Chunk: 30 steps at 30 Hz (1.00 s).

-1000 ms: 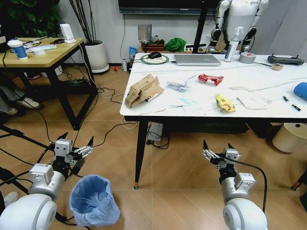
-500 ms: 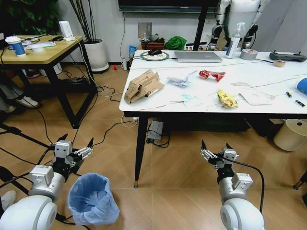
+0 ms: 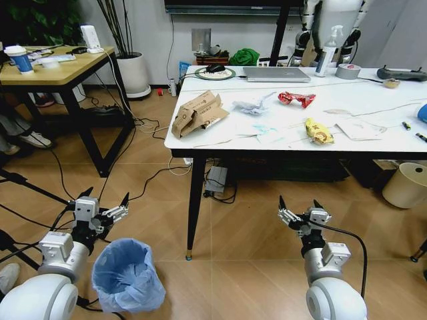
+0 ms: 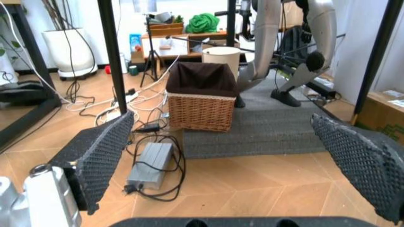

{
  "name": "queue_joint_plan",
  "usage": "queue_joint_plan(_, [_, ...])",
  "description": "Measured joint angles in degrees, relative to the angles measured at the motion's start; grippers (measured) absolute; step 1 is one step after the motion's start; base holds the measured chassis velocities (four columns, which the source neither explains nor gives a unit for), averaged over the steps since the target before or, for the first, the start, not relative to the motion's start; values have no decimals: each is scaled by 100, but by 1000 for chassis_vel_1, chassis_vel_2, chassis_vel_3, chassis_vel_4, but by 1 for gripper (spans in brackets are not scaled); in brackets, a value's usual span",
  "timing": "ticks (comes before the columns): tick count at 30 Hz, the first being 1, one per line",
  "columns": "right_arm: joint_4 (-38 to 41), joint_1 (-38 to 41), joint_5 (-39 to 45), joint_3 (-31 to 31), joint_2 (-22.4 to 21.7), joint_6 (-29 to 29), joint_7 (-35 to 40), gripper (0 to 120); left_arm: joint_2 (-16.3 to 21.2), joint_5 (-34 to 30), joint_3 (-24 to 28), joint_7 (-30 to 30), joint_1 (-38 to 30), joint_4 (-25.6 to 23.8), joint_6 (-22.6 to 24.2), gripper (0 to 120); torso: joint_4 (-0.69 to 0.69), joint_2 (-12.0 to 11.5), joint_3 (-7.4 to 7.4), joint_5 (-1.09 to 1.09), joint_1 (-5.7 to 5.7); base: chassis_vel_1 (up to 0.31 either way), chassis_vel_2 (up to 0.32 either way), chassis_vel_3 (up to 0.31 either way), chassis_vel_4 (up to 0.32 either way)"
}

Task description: Pick up the trash bin and place the trash from the table into it.

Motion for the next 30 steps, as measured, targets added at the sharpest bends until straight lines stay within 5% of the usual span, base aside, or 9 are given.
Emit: queue_joint_plan(30, [-49, -52, -81, -40, 70, 37, -12, 100, 58, 28, -23, 50, 52, 5, -65, 100, 0, -688, -471, 1, -216, 0, 0, 0, 0])
